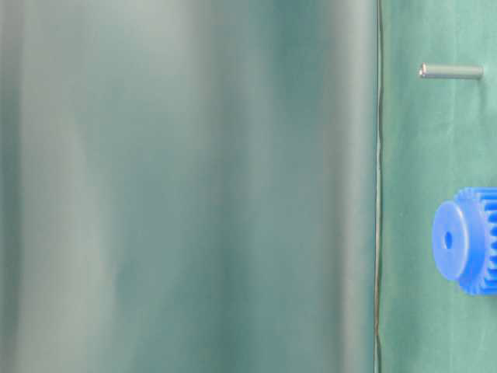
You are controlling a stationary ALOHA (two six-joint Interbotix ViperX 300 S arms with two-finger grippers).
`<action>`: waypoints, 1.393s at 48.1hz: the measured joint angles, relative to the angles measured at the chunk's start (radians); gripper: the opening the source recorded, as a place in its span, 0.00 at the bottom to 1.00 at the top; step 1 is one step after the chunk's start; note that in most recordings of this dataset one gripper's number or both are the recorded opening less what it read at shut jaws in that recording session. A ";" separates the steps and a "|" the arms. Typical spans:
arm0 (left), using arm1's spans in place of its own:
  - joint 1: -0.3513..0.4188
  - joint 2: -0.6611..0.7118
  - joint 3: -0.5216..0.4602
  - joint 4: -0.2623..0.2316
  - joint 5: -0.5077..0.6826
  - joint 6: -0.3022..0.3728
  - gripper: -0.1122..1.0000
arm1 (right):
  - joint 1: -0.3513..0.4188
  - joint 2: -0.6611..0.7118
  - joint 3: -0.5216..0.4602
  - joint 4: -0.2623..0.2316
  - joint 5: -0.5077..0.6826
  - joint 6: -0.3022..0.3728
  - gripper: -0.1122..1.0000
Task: Insert the shaft placed at a random location into the center hole of the medium gear at another random location.
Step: 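Move the open right gripper left toward the upright silver shaft, then close the right gripper around the silver shaft and lift it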
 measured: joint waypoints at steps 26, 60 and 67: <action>0.000 -0.005 -0.018 0.008 0.054 -0.002 0.10 | -0.075 0.166 0.000 0.000 0.058 0.002 0.29; -0.002 -0.003 -0.015 0.009 0.060 0.000 0.10 | -0.222 0.778 -0.009 0.008 -0.301 0.000 0.83; -0.002 -0.002 -0.017 0.009 0.067 0.000 0.10 | -0.225 0.871 -0.015 0.031 -0.367 0.000 0.83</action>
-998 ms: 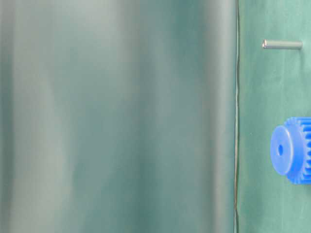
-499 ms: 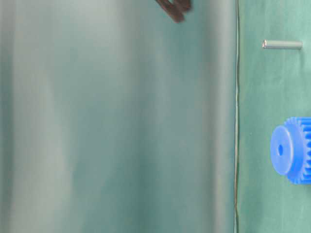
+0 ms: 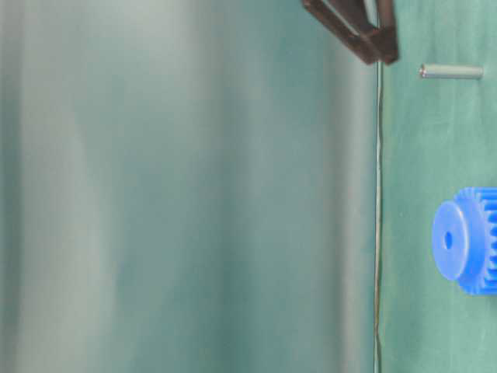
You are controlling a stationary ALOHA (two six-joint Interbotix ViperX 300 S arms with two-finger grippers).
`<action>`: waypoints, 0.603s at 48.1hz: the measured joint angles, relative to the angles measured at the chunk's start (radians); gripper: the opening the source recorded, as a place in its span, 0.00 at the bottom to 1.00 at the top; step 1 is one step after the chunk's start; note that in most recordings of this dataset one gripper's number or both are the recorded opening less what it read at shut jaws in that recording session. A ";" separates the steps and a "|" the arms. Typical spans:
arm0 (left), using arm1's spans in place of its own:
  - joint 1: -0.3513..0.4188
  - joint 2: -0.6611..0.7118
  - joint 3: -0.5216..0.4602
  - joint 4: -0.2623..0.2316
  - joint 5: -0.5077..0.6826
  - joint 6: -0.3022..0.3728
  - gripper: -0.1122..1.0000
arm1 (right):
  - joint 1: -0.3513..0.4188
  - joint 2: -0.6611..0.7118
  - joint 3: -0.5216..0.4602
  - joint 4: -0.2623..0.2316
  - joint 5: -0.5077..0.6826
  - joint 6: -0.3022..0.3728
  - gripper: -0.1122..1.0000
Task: Insert the shaft placed at a random location into the center hole of the medium gear at another random location.
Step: 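Close the right gripper around the silver shaft and lift it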
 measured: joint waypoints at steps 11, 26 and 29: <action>0.000 0.002 0.006 0.000 0.012 0.000 0.10 | -0.003 0.130 -0.014 0.038 -0.095 0.000 0.83; 0.000 0.003 0.006 0.000 0.014 -0.003 0.10 | -0.005 0.202 -0.044 0.055 -0.121 0.000 0.82; 0.000 0.003 0.008 -0.002 0.012 -0.003 0.10 | -0.003 0.202 -0.044 0.057 -0.121 0.000 0.80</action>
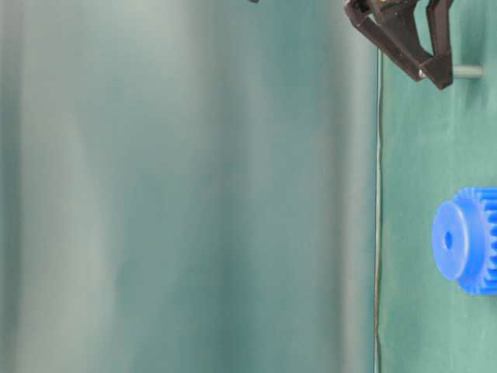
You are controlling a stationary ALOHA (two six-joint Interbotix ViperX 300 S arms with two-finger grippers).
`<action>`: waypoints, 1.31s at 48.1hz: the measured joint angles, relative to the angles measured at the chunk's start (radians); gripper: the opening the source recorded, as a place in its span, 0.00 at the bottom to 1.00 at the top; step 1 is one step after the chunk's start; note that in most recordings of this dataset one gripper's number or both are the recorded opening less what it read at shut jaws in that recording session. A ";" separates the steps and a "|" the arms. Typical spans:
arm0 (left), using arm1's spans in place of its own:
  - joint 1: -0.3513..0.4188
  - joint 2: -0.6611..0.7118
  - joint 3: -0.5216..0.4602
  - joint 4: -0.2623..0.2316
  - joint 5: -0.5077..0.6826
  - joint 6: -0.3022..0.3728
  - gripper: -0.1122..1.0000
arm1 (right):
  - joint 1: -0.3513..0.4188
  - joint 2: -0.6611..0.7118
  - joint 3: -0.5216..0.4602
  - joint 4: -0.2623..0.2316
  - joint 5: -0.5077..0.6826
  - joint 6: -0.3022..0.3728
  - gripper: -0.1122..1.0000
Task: Insert the shaft placed at a random location into the center hole of the medium gear at another random location.
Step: 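Close the right gripper around the silver shaft and lift it, then carry the held shaft left over the blue gear's center hole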
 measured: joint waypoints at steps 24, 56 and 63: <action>-0.002 0.000 0.000 0.000 0.006 0.000 0.10 | -0.002 0.002 -0.005 0.002 0.002 0.000 0.22; -0.002 0.000 0.000 0.000 0.006 -0.003 0.10 | -0.002 -0.239 -0.072 -0.005 0.285 -0.002 0.22; -0.002 0.000 0.002 0.000 0.006 -0.003 0.10 | -0.002 -0.259 -0.075 -0.005 0.310 -0.002 0.22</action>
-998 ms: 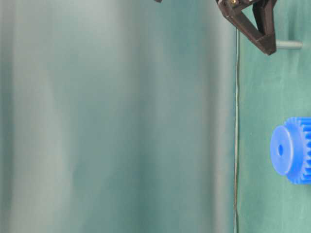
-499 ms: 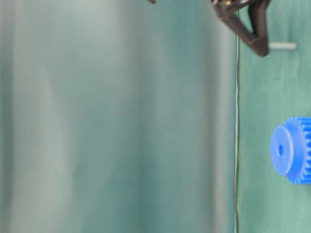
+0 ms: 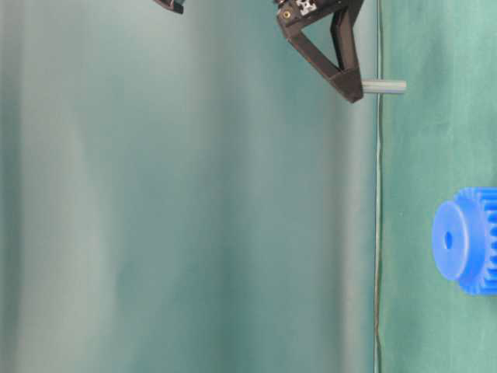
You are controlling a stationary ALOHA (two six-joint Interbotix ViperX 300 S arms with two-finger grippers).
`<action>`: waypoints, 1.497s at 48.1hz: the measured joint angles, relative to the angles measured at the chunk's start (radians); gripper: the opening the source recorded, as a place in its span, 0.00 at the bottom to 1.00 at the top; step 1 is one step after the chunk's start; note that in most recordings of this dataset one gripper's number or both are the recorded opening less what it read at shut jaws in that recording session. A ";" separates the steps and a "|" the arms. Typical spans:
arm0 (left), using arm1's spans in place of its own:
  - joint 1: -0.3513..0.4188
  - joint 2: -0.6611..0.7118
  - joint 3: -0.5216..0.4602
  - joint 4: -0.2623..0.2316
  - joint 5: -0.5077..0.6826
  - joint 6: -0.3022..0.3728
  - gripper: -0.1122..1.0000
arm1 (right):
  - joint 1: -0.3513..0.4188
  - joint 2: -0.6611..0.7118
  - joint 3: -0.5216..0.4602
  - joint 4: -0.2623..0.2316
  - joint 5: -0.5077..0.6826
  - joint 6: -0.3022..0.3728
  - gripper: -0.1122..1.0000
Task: Insert the shaft placed at a random location into the center hole of the medium gear at another random location.
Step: 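Carry the held shaft left over the blue gear's center hole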
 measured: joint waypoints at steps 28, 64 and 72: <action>0.000 0.000 -0.002 0.000 0.000 0.000 0.10 | 0.038 0.067 -0.091 0.000 0.002 0.000 0.22; 0.000 0.000 -0.002 0.002 0.005 0.000 0.10 | 0.129 0.264 -0.371 0.002 0.066 0.000 0.22; 0.000 0.000 -0.002 0.000 0.006 0.000 0.10 | 0.130 0.284 -0.385 0.002 0.067 0.000 0.22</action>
